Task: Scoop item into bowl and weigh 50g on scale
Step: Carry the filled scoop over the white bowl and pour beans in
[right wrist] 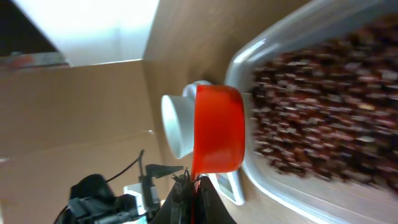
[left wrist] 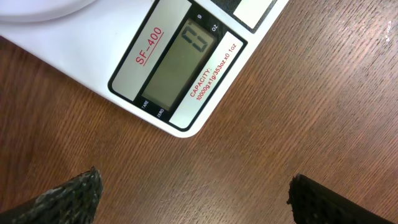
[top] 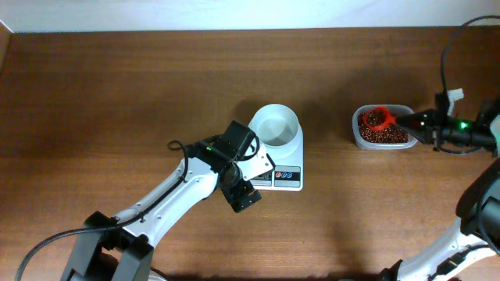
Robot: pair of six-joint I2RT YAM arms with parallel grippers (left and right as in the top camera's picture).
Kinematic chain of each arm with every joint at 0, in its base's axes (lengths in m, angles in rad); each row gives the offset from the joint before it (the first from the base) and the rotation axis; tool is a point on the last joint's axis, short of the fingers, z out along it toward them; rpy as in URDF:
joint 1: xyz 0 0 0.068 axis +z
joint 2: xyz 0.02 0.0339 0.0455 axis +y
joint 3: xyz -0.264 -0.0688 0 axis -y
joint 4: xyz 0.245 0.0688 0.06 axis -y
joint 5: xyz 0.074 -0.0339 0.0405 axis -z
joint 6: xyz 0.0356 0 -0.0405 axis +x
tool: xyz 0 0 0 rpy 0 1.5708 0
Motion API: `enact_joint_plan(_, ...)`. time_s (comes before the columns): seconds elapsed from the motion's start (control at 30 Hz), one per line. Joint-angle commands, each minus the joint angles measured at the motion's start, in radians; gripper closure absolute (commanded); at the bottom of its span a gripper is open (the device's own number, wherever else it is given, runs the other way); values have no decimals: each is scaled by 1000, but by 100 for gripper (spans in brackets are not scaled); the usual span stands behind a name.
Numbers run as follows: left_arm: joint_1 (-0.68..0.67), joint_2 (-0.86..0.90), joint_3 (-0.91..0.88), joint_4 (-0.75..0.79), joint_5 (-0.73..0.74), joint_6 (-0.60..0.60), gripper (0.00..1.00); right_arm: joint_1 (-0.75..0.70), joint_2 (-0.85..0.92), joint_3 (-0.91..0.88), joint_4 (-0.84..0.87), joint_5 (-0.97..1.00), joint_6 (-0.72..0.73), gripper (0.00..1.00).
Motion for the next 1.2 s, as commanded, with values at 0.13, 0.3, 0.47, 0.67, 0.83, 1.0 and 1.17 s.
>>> enact_joint_plan(0.13,2,-12,-4,2,14,16,1,137,13,36,-1,-117,-14,96)
enact_joint_plan(0.3,2,-12,-4,2,14,16,1,242,13,112,-19,-185,13,96)
enact_joint_plan(0.47,2,-12,-4,2,14,16,1,372,13,192,-18,-184,31,96)
enact_joint_plan(0.67,2,-12,-4,2,14,16,1,483,13,194,-17,-56,31,96)
enact_joint_plan(0.83,2,-12,-4,2,14,16,1,570,13,194,24,93,52,96)
enact_joint_plan(1.0,2,-12,-4,2,14,16,1,634,12,241,22,249,99,96)
enact_joint_plan(1.17,2,-12,-4,2,14,16,1,691,11,380,-54,417,122,96)
